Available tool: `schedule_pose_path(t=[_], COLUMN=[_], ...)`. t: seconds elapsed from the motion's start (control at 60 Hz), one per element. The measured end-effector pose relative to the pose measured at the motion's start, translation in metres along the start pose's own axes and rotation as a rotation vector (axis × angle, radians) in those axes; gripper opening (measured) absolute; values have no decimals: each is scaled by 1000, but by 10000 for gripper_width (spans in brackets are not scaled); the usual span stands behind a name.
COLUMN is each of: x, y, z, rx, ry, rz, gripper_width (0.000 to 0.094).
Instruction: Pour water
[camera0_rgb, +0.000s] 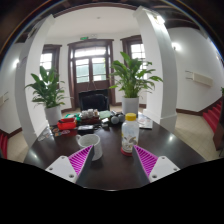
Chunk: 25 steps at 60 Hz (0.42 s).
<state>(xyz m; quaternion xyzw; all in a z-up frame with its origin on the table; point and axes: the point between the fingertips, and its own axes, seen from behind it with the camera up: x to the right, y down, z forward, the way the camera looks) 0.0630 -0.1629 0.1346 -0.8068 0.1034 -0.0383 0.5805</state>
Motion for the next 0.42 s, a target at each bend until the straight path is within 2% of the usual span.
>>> schedule_pose_path(t=[0.2, 0.417], x=[-49, -91], y=[-13, -15], z=[-31, -54], rx=[23, 35], ry=[-91, -146], rz=[-49, -79], gripper_width=[760, 761])
